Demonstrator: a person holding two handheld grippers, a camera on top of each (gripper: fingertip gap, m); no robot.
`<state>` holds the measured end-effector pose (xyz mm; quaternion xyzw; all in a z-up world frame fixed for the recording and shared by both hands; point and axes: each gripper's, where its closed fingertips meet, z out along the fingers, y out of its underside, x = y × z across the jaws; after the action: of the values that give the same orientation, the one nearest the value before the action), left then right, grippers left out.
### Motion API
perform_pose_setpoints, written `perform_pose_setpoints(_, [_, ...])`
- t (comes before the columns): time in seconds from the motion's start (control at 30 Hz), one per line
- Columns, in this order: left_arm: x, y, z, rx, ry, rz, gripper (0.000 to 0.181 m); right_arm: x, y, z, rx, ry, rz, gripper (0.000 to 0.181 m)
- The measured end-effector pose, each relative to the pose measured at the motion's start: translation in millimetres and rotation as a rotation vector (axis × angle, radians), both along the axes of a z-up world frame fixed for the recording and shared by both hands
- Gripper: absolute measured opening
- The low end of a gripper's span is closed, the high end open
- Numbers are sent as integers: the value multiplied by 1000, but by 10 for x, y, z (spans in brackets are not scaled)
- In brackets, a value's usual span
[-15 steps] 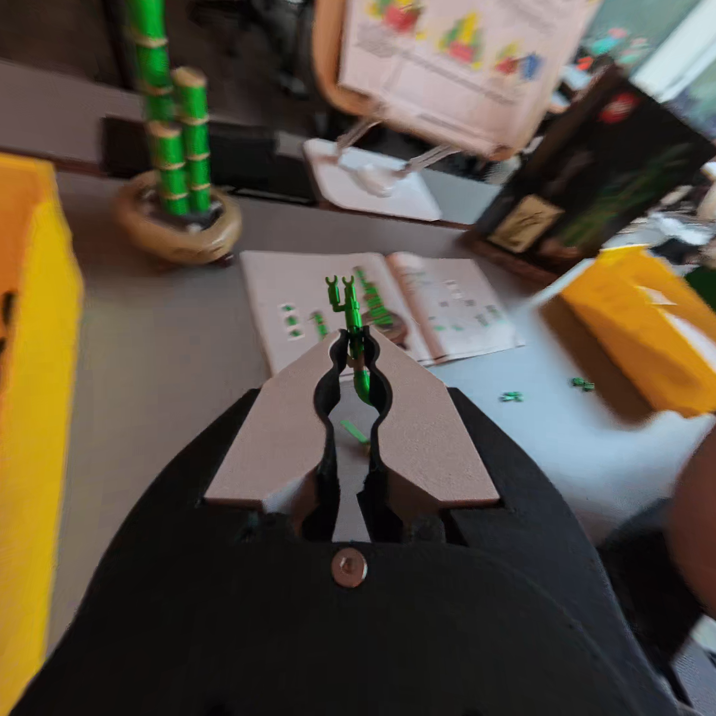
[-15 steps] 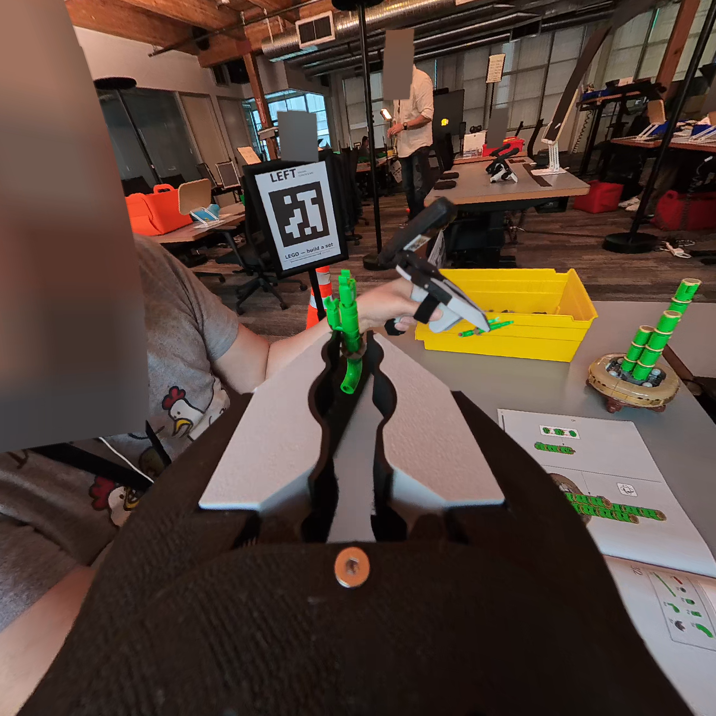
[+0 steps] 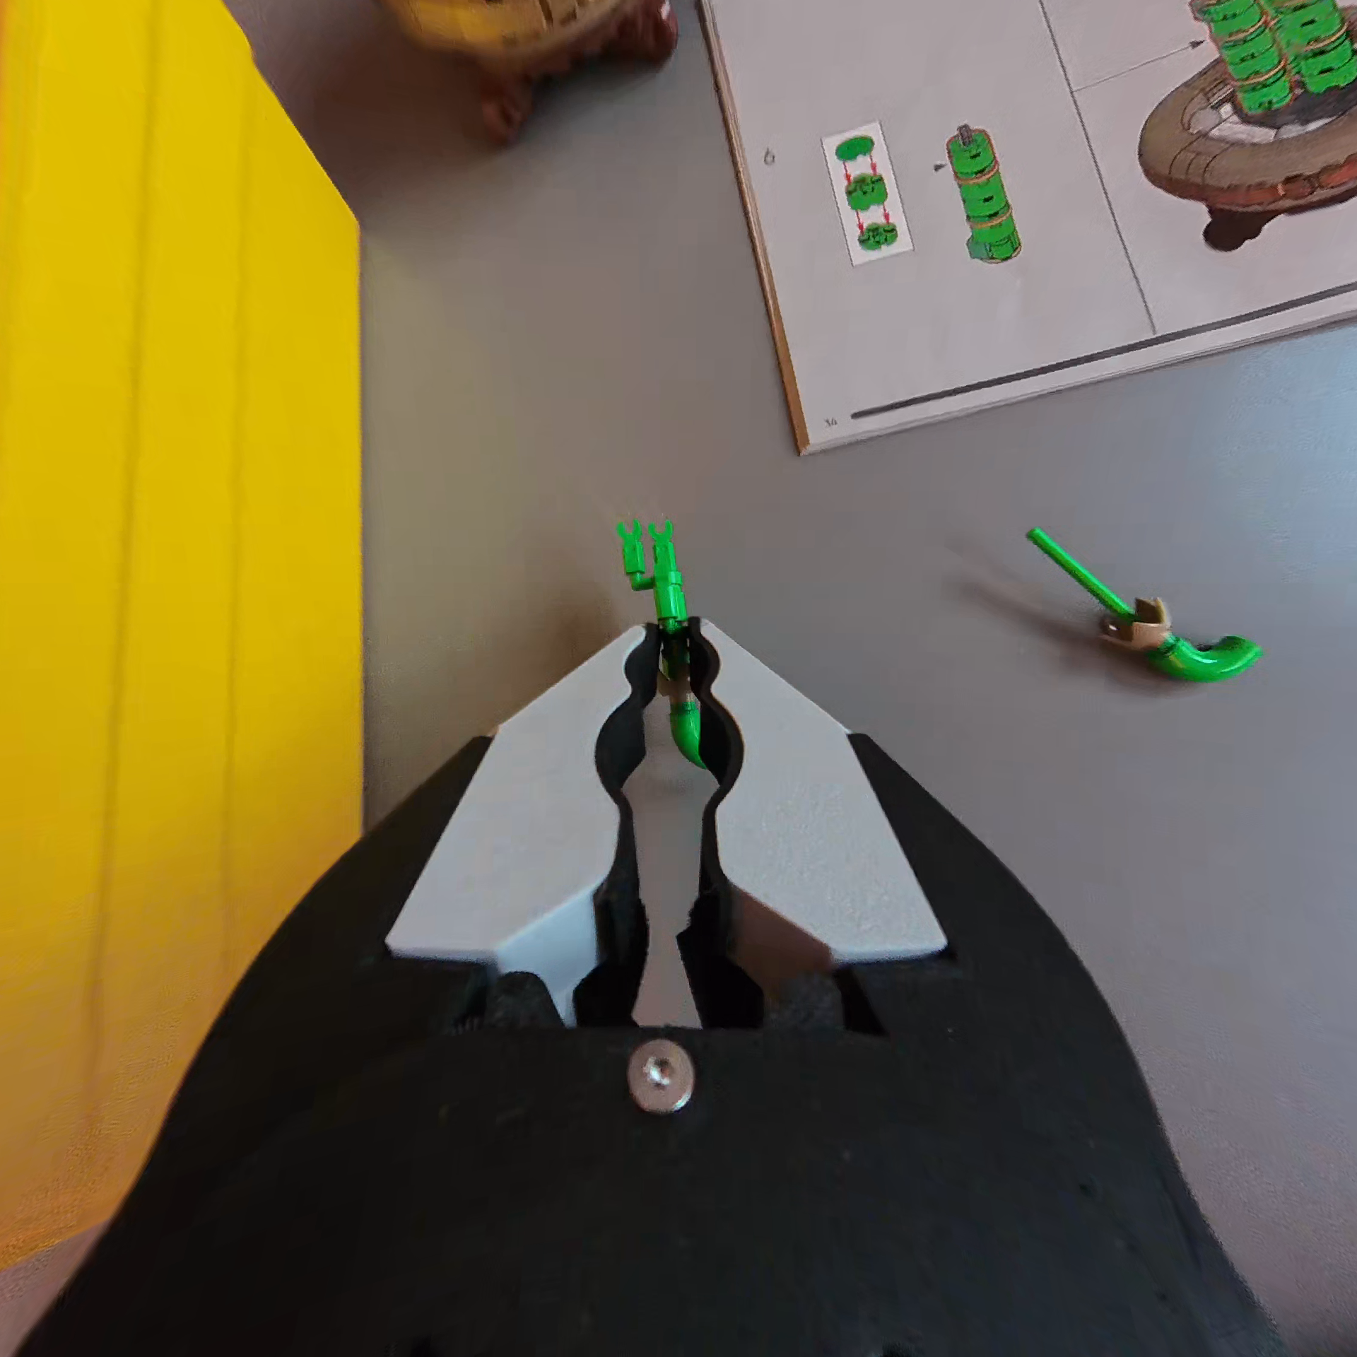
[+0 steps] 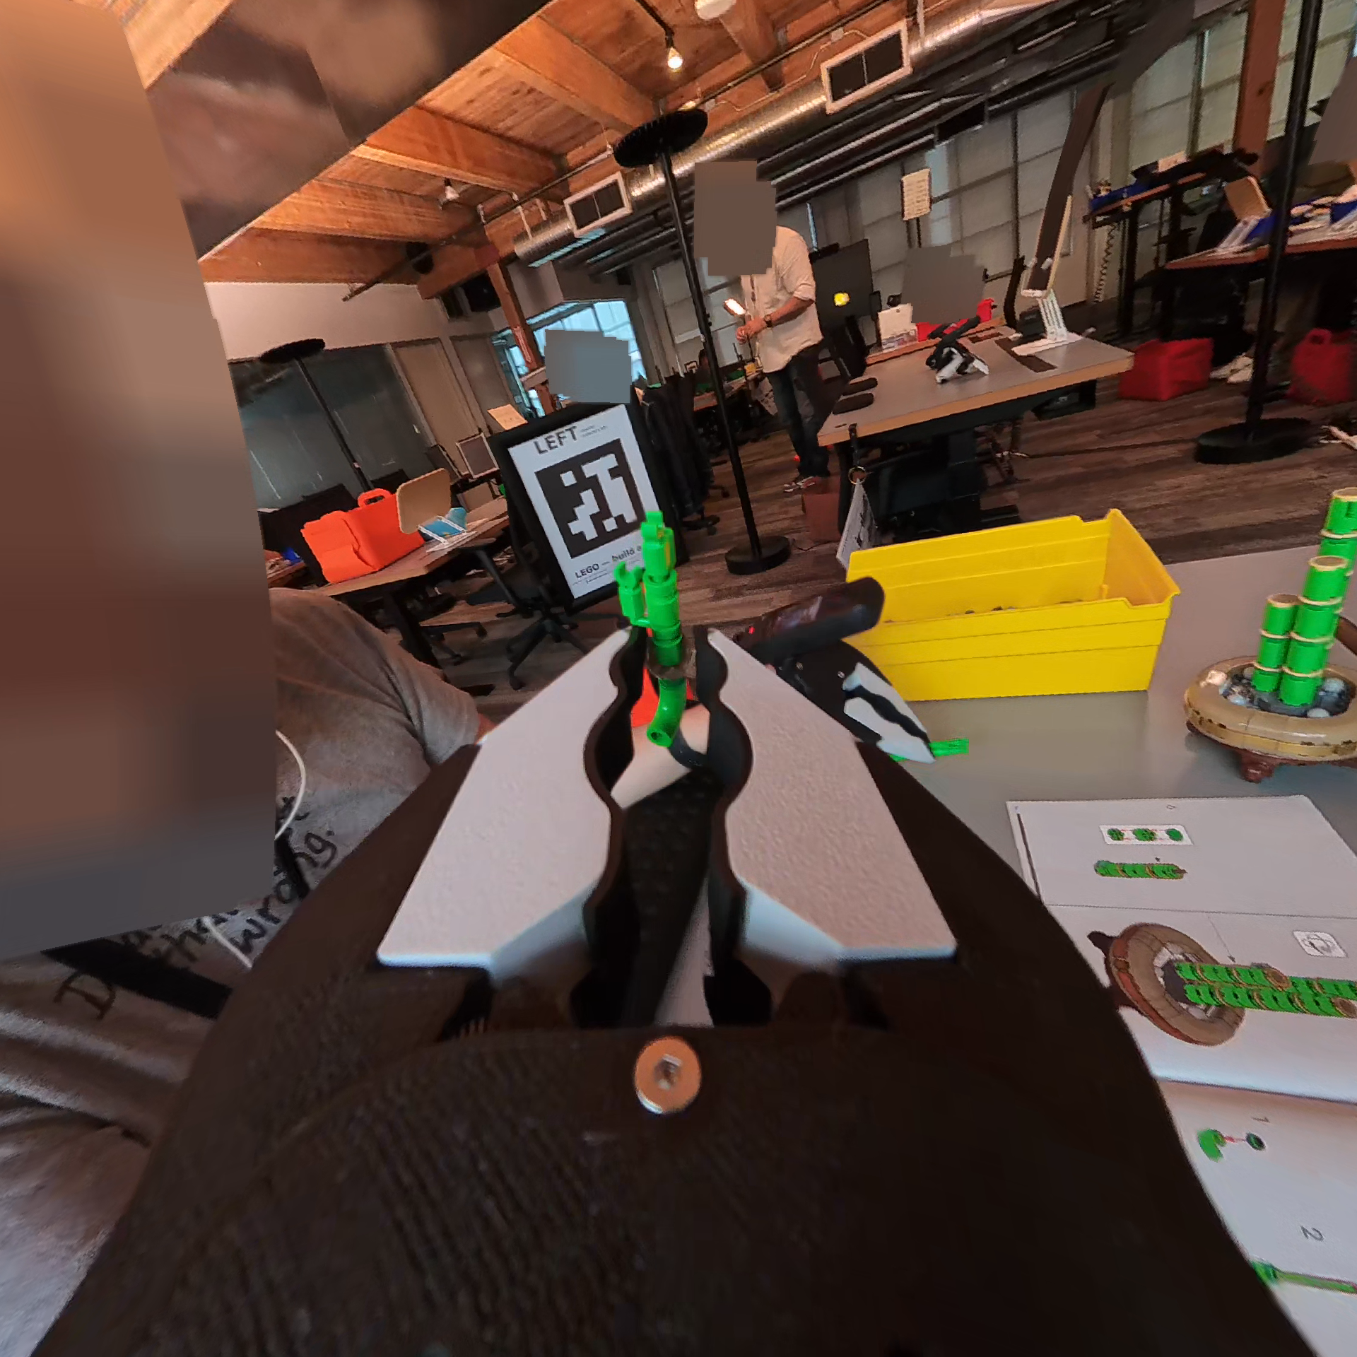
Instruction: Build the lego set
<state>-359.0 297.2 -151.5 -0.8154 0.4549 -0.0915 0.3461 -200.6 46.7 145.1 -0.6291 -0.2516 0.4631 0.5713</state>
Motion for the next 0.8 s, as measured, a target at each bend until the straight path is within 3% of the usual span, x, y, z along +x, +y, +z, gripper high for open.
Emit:
perform_pose_setpoints(0.13, [-64, -39, -104, -185, -100, 53, 6, -36, 73, -98, -31, -46, -20, 12])
perform_pose_setpoints(0.43, [-100, -13, -90, -289, -247, 94, 7, -140, 152, -135, -59, -53, -4, 12])
perform_pose_setpoints(0.6, [-80, -58, -52, -359, -312, 79, 27, -177, 214, -179, -80, -53, 8, 12])
perform_pose_setpoints(0.67, [-121, -39, -37, -341, -303, 93, 39, -202, 238, -196, -87, -53, 15, 12])
perform_pose_setpoints(0.8, [-251, 31, 122, -235, -292, 143, 47, -254, 320, -228, -99, -57, 11, 12])
